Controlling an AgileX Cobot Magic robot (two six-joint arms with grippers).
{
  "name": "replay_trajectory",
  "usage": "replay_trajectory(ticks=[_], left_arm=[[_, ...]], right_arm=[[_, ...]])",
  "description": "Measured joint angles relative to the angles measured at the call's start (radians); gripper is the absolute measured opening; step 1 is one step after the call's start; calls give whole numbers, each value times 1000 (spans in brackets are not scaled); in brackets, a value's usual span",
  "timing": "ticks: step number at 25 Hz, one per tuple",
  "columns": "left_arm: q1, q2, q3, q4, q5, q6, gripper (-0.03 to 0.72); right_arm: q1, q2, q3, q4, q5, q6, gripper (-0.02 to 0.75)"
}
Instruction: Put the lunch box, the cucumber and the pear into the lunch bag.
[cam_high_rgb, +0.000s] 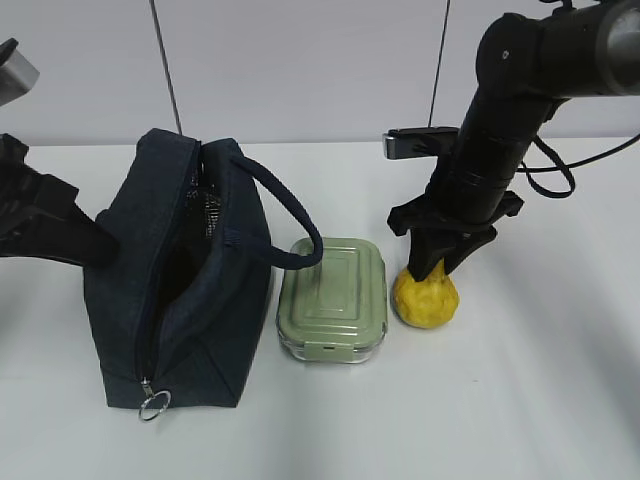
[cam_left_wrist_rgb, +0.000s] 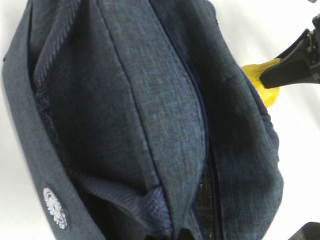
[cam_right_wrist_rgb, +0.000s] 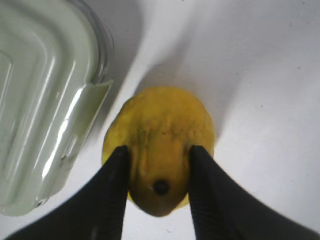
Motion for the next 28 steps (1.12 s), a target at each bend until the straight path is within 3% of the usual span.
replay_trajectory(ticks=[10,16,20,28], left_arm=[[0,0,0,11,1,0,3],[0,0,0,12,-1,0,3],[0,0,0,12,-2,0,3],[0,0,0,12,-3,0,3]], right_arm=[[0,-186,-67,27,2,-13,250],[11,-282,-149,397,11,-222,248],[98,-285,-160,524,-25,-316,246],[274,-213,-162,559,-131,-379,245]])
